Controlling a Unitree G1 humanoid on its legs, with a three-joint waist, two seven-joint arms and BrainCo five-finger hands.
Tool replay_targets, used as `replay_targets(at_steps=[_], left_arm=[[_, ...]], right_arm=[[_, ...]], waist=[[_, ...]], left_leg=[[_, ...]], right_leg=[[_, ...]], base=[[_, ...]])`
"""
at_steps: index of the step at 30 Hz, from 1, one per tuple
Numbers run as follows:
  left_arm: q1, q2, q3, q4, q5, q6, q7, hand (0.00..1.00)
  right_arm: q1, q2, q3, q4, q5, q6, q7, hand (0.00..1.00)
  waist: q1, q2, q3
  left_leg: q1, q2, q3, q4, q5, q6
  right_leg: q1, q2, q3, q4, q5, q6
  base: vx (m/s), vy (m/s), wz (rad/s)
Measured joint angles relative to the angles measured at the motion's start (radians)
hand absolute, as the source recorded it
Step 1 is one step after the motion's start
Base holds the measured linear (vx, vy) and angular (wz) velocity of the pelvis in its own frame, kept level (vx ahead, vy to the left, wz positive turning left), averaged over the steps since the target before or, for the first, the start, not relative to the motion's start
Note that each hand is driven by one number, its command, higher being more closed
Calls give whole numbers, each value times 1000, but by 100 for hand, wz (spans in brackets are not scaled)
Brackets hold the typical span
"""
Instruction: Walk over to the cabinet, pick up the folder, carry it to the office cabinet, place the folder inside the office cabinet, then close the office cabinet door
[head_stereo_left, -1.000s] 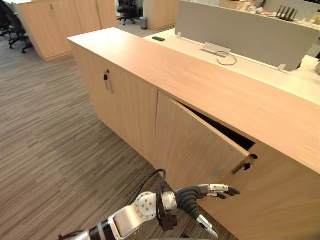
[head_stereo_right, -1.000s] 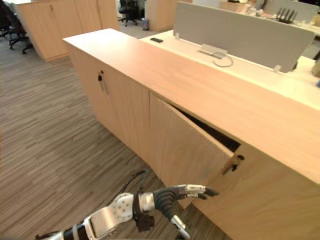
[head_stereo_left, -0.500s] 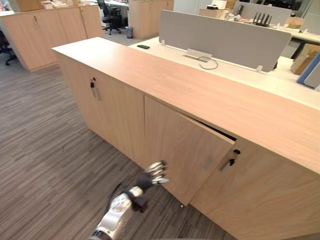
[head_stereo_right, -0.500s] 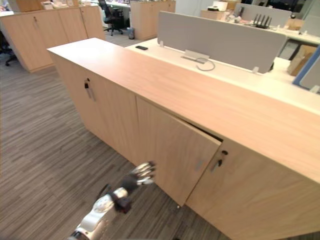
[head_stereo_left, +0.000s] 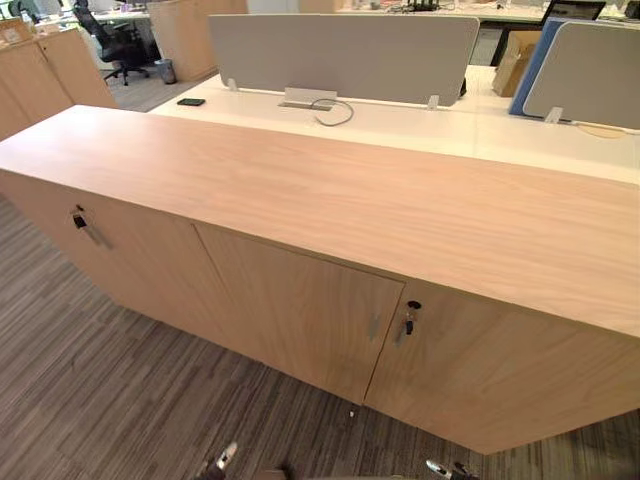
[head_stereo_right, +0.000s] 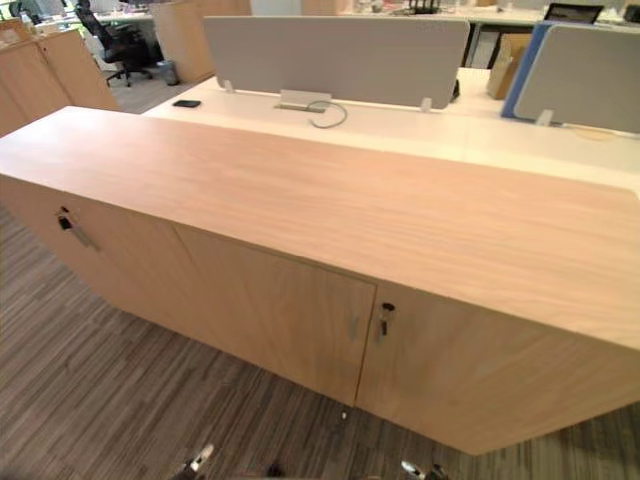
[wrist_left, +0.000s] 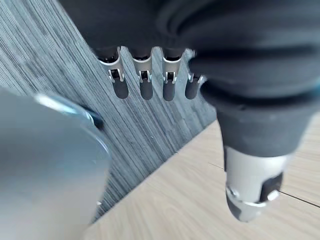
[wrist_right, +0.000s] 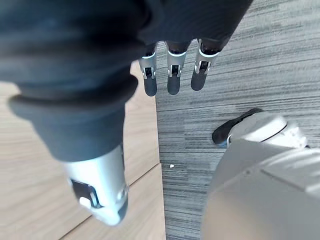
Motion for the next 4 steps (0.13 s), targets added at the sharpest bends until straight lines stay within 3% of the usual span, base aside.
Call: replay_targets(at_steps=[2, 4], left_arm=[[21, -3, 58, -8, 87, 5, 1, 0], [20, -13, 80, -9, 116, 5, 1, 0]], right_arm=[[46, 38, 33, -52, 1, -3, 0, 0], [58, 38, 49, -55, -2, -10, 0, 0]], waist=[[8, -32, -34], [4, -33, -39]], left_leg=[[52, -40, 15, -152, 53, 8], [87, -58, 15, -242, 87, 18]], right_leg=[[-7, -42, -40, -1, -20, 18], [-6, -65, -65, -19, -26, 27]], base=[[113, 60, 14], [100, 33, 36]])
